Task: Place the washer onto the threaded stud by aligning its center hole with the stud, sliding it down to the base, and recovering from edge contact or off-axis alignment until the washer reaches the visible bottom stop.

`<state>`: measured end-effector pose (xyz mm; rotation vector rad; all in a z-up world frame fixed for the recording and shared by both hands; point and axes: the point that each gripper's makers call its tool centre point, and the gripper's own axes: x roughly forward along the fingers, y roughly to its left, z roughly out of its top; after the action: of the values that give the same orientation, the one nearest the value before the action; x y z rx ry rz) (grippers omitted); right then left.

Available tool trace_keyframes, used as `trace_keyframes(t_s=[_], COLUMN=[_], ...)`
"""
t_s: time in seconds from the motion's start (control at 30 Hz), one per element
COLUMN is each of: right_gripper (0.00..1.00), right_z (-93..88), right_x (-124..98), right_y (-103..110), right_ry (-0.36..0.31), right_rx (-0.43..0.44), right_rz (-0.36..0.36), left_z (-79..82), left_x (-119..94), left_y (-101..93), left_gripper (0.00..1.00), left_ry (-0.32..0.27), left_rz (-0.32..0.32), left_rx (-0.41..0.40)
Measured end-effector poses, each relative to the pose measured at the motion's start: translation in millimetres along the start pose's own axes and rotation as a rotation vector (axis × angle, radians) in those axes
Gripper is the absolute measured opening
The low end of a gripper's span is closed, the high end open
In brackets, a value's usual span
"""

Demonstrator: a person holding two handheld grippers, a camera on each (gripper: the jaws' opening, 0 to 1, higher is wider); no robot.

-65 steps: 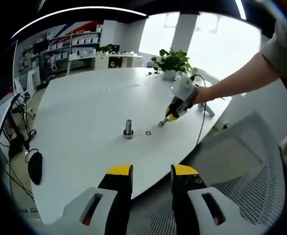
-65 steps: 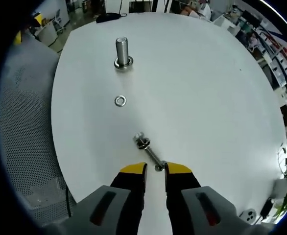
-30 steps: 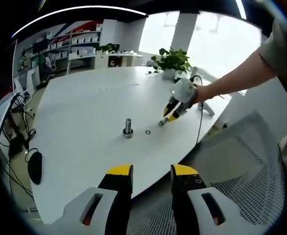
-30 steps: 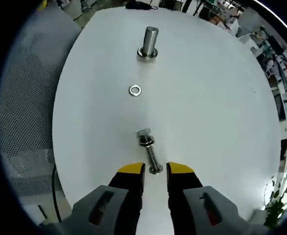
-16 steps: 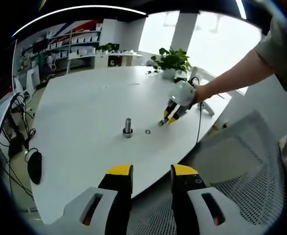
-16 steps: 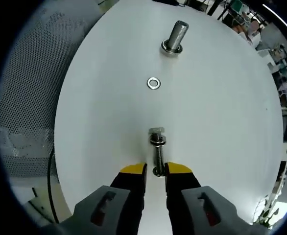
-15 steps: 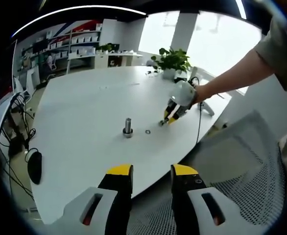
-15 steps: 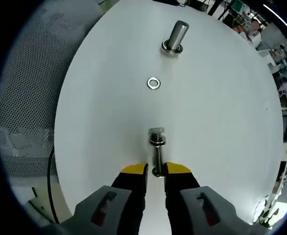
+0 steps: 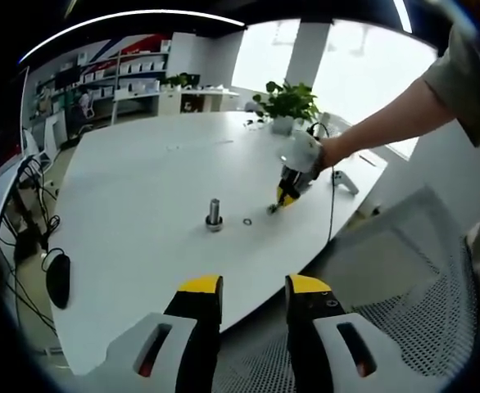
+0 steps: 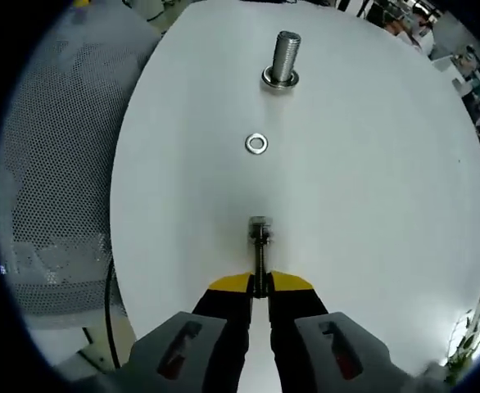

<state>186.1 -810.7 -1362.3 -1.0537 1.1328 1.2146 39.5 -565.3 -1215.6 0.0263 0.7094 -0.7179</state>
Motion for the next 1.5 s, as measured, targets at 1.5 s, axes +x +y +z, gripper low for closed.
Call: trace_keyframes(t_s=[1.5], right_gripper=[0.03], right_z=[41.5], right_x=[-15], right_y=[-1], right_ry=[0.438], right_rx=[-0.085], right_rz=[0.041], left_z=[3.6], left_x=[-2], left_y=[2.8], left_gripper=[0.29], left_ry=[-0.019], left_rz=[0.014], left_rx=[-0.002])
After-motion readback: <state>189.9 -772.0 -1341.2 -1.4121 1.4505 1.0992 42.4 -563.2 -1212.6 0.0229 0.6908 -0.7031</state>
